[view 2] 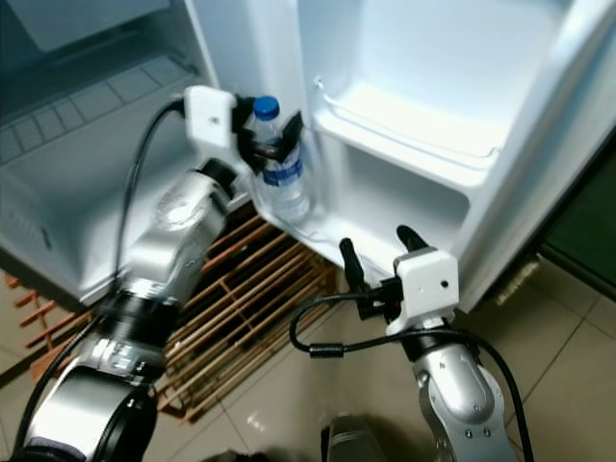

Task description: Restocking fridge

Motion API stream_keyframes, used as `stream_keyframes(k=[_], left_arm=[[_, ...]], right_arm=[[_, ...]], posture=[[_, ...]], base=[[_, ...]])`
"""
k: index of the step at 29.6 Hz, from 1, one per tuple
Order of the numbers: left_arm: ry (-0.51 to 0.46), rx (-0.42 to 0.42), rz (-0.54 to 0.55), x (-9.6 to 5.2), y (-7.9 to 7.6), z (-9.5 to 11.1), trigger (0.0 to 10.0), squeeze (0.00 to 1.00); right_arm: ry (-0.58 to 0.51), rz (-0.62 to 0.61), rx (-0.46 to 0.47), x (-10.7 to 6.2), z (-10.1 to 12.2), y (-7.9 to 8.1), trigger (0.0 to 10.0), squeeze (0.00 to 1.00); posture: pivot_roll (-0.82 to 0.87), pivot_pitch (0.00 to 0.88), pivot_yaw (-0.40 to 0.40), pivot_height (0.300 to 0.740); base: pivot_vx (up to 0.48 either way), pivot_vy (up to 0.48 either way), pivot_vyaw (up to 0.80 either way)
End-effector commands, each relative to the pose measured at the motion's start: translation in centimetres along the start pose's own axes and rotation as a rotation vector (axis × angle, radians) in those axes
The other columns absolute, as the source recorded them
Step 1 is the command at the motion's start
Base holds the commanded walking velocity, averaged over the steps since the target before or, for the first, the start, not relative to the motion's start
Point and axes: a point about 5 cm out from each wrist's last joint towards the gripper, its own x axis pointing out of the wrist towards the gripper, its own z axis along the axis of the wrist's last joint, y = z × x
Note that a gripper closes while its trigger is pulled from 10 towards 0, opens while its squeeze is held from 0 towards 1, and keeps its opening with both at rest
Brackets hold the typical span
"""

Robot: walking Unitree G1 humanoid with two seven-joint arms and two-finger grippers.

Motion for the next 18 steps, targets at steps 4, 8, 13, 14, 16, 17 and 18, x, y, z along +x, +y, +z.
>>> stream_keyframes(k=[4, 8, 13, 14, 16, 17, 18], left_arm=[[0.013, -0.001, 0.053, -2.6, 0.8, 0.6, 10.0, 0.00], [0.039, 0.001, 0.020, -4.1, 0.6, 0.3, 10.0, 0.00], [0.101, 0.098, 0.092, -8.9, 2.5, -1.2, 10.0, 0.00], [0.088, 0.102, 0.122, -9.3, 2.9, -1.1, 10.0, 0.00], [0.072, 0.086, 0.157, -9.7, 3.1, -0.9, 10.0, 0.00], [0.075, 0.079, 0.186, -9.8, 3.2, -1.0, 10.0, 0.00], [0.086, 0.076, 0.207, -9.8, 3.2, -1.1, 10.0, 0.00]], right_arm=[[-0.023, 0.039, 0.001, 0.8, 0.0, -0.2, 10.0, 0.00], [-0.032, 0.048, -0.006, 1.1, 0.0, -0.3, 10.0, 0.00], [-0.032, 0.031, 0.006, 1.0, -0.2, -0.6, 10.0, 0.00], [-0.032, 0.026, 0.011, 1.0, -0.3, -0.6, 10.0, 0.00], [-0.035, 0.007, 0.036, 1.1, -0.3, -0.6, 10.0, 0.00], [-0.038, -0.003, 0.052, 1.2, -0.4, -0.6, 10.0, 0.00], [-0.040, -0.014, 0.070, 1.3, -0.4, -0.6, 10.0, 0.00]], posture=[[-0.17, 0.000, 0.065, 0.736], [-0.17, 0.000, 0.060, 0.736], [-0.15, 0.000, 0.055, 0.736], [-0.15, 0.000, 0.054, 0.736], [-0.14, 0.000, 0.053, 0.736], [-0.14, 0.000, 0.051, 0.736], [-0.14, 0.000, 0.052, 0.736]], base=[[0.000, 0.000, 0.00], [0.000, 0.000, 0.00], [0.000, 0.000, 0.00], [0.000, 0.000, 0.00], [0.000, 0.000, 0.00], [0.000, 0.000, 0.00], [0.000, 0.000, 0.00]])
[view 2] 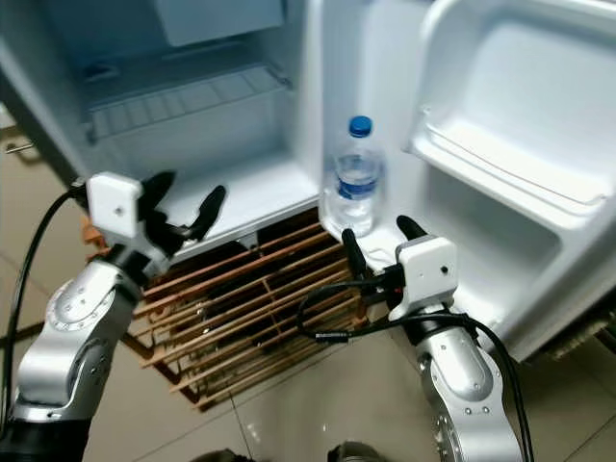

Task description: Restocking fridge

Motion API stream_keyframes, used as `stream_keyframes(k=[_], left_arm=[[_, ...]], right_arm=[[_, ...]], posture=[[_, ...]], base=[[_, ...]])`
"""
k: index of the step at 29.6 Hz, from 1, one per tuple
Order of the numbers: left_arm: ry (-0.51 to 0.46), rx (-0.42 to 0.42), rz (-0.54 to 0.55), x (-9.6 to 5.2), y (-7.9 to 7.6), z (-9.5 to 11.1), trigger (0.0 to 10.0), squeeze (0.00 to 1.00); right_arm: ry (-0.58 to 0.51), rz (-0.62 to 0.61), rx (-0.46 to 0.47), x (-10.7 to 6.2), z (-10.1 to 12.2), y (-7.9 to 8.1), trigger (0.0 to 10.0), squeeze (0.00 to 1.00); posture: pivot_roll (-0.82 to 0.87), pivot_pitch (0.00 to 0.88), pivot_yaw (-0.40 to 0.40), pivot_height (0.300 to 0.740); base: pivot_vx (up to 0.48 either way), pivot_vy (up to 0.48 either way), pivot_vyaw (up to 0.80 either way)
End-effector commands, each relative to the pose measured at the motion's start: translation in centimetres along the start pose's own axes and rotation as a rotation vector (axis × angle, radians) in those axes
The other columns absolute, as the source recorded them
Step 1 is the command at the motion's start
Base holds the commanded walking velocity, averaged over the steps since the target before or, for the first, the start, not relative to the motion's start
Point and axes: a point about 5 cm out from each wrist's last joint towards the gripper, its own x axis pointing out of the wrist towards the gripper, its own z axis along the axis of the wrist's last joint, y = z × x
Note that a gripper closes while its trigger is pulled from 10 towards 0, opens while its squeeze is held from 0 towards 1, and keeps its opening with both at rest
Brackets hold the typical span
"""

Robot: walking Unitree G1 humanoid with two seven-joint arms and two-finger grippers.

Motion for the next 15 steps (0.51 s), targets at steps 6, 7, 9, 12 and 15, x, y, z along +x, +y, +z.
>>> stream_keyframes(k=[6, 7, 9, 12, 15], left_arm=[[0.038, 0.032, 0.069, 1.0, -0.4, -0.2, 10.0, 0.00], [0.042, 0.031, 0.073, 1.0, -0.3, -0.4, 10.0, 0.00], [0.048, 0.023, 0.082, 1.2, -0.3, -0.7, 10.0, 0.00], [0.056, 0.008, 0.101, 1.6, -0.3, -1.1, 10.0, 0.00], [0.058, 0.005, 0.109, 2.0, -0.3, -1.1, 10.0, 0.00]], right_arm=[[-0.034, -0.033, 0.066, 1.5, -0.1, 0.1, 10.0, 0.00], [-0.039, -0.034, 0.066, 1.7, -0.1, 0.1, 10.0, 0.00], [-0.044, -0.036, 0.064, 2.2, -0.1, 0.0, 10.0, 0.00], [-0.041, -0.051, 0.072, 2.9, -0.4, -0.4, 10.0, 0.00], [-0.034, -0.055, 0.074, 3.0, -0.7, -0.5, 10.0, 0.00]], posture=[[-0.15, 0.000, 0.059, 0.736], [-0.15, 0.000, 0.064, 0.736], [-0.15, 0.000, 0.064, 0.736], [-0.16, 0.000, 0.066, 0.736], [-0.16, 0.000, 0.063, 0.736]], base=[[0.000, 0.000, 0.00], [0.000, 0.000, 0.00], [0.000, 0.000, 0.00], [0.000, -0.082, 0.00], [0.000, -0.250, 0.00]])
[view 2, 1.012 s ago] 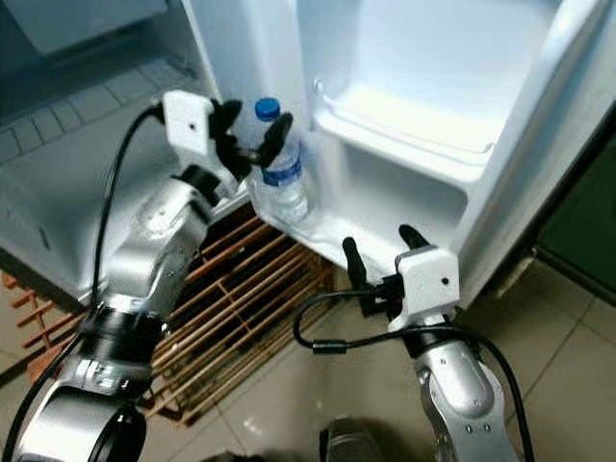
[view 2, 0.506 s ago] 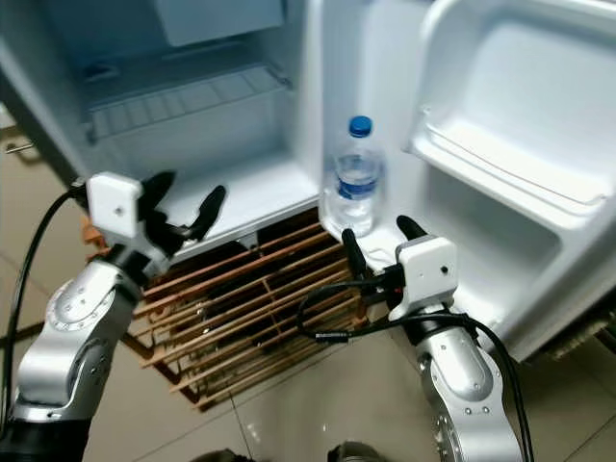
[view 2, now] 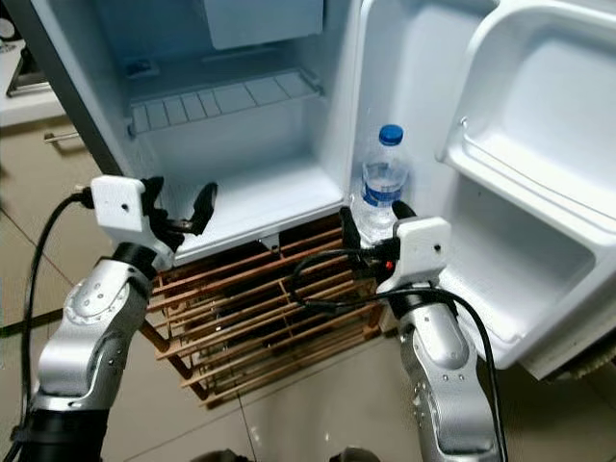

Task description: Restocking fridge

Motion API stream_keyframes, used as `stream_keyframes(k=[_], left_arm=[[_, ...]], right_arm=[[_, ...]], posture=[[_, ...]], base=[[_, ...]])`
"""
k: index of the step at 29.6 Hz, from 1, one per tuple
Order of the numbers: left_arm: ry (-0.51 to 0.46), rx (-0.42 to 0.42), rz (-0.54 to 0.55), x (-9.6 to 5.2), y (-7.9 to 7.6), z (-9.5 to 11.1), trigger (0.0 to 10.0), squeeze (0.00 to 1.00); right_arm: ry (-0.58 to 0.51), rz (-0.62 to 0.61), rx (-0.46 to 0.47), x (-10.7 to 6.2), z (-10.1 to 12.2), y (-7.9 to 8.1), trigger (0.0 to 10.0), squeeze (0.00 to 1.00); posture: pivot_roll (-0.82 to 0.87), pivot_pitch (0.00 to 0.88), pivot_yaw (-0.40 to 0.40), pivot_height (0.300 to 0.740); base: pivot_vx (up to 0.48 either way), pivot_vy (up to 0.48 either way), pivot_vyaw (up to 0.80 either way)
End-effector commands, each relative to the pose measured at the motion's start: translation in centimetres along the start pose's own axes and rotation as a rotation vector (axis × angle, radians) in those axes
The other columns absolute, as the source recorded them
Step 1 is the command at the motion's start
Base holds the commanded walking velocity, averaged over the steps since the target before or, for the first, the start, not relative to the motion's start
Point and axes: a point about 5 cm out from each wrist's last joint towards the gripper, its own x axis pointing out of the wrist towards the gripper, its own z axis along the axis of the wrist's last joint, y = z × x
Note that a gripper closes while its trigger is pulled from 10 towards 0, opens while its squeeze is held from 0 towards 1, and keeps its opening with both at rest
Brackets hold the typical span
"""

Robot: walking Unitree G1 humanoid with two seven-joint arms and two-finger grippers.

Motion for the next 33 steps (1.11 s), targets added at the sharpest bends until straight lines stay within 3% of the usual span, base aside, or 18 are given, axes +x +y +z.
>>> stream_keyframes(k=[1, 16, 22, 28, 33], left_arm=[[-0.017, 0.004, 0.018, 0.5, 0.1, 0.4, 10.0, 0.00], [0.011, -0.092, 0.049, 1.2, -0.2, 0.2, 10.0, 0.00], [0.036, -0.111, 0.106, 0.6, 0.2, -0.9, 10.0, 0.00], [0.033, -0.113, 0.117, 0.4, 0.1, -1.0, 10.0, 0.00], [-0.046, -0.103, 0.080, 0.1, -0.2, 0.0, 10.0, 0.00]], right_arm=[[-0.008, -0.012, 0.004, 0.2, -0.1, -0.3, 10.0, 0.00], [0.004, -0.011, -0.004, 0.2, -0.5, -0.3, 10.0, 0.00], [0.031, 0.048, -0.032, 0.5, -0.5, -0.7, 10.0, 0.00], [0.031, 0.066, -0.036, 0.9, -0.4, -0.6, 10.0, 0.00], [0.031, 0.074, -0.029, 1.0, -0.5, -0.3, 10.0, 0.00]], posture=[[-0.16, 0.000, 0.061, 0.736], [-0.16, 0.000, 0.058, 0.736], [-0.15, 0.000, -0.008, 0.736], [-0.15, 0.000, -0.013, 0.736], [-0.16, 0.000, 0.001, 0.736]], base=[[-0.262, -0.266, 0.00], [-0.309, -0.314, 0.00], [0.000, 0.000, 0.00], [0.000, 0.000, 0.00], [0.000, -0.271, 0.00]])
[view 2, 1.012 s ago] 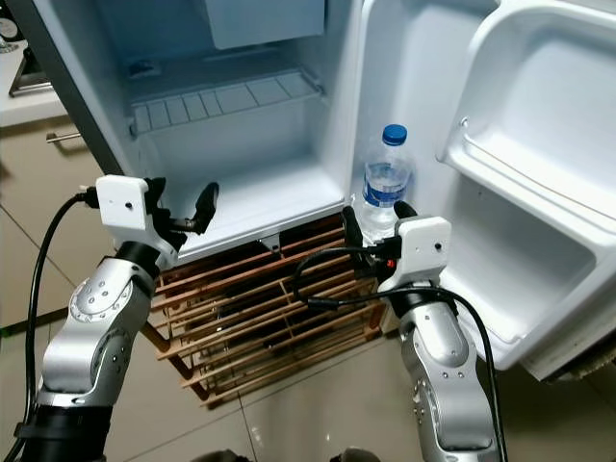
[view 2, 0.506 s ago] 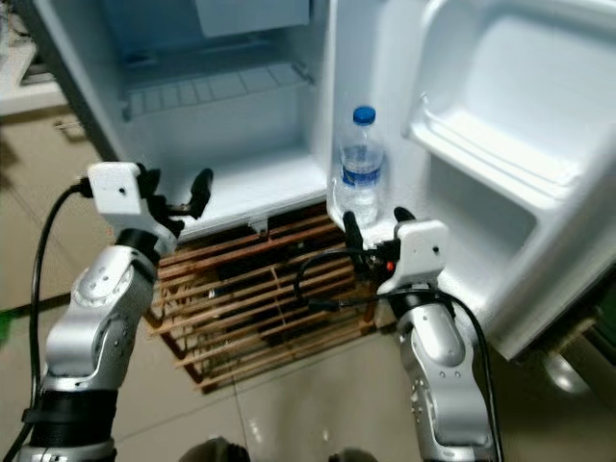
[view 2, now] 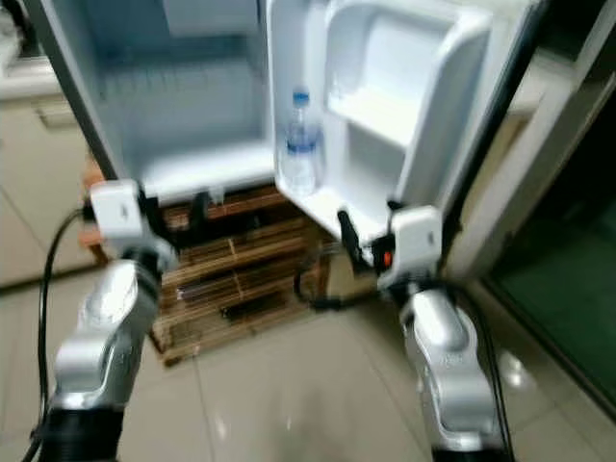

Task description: Restocking fridge

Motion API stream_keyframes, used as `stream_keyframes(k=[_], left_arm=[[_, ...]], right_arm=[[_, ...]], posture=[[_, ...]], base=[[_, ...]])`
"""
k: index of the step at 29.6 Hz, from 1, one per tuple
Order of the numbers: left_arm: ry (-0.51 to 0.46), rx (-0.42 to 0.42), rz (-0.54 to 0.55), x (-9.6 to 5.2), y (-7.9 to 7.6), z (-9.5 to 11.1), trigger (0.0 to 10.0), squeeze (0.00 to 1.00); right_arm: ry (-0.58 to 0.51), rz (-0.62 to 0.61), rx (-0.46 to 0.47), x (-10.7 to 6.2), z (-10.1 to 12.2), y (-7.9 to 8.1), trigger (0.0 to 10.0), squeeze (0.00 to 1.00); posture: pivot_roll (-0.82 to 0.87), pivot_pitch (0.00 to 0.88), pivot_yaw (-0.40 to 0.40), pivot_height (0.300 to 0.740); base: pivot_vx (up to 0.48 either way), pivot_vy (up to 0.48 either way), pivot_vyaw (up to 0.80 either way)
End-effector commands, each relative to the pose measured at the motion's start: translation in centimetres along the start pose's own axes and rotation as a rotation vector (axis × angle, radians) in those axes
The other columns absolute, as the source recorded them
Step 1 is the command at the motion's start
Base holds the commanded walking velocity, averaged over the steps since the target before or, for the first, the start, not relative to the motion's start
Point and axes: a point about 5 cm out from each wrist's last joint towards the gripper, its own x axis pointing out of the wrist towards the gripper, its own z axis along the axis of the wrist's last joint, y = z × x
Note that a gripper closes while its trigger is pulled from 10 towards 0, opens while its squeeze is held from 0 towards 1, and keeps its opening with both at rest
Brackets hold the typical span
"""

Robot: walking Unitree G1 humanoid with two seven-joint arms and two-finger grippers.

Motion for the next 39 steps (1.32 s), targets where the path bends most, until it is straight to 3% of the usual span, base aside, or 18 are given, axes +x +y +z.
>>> stream_keyframes(k=[1, 5, 17, 30, 39], left_arm=[[-0.071, 0.027, -0.032, 0.0, -0.4, 1.2, 10.0, 0.00], [-0.073, 0.028, -0.037, 0.0, -0.7, 1.2, 10.0, 0.00], [-0.059, 0.043, -0.021, 0.6, -1.1, 0.8, 10.0, 0.00], [-0.062, 0.057, -0.042, 1.0, -1.7, 0.8, 10.0, 0.00], [-0.070, 0.066, -0.060, 1.0, -1.9, 0.9, 10.0, 0.00]], right_arm=[[0.000, 0.005, 0.014, 0.0, 0.0, 0.2, 10.0, 0.00], [0.004, 0.004, 0.022, -0.2, -0.1, 0.3, 10.0, 0.00], [0.002, 0.009, 0.002, 0.0, 0.1, 0.1, 10.0, 0.00], [0.007, -0.005, -0.004, -0.1, -0.1, 0.2, 10.0, 0.00], [0.023, 0.025, 0.000, -0.4, -0.5, 0.6, 10.0, 0.00]], posture=[[-0.16, 0.000, 0.005, 0.736], [-0.16, 0.000, 0.007, 0.736], [-0.17, 0.000, 0.009, 0.736], [-0.17, 0.000, 0.013, 0.736], [-0.18, 0.000, 0.019, 0.736]], base=[[0.000, -0.480, 0.00], [0.000, -0.480, 0.00], [0.000, 0.000, 0.00], [0.000, -0.480, 0.77], [0.000, -0.480, 0.05]])
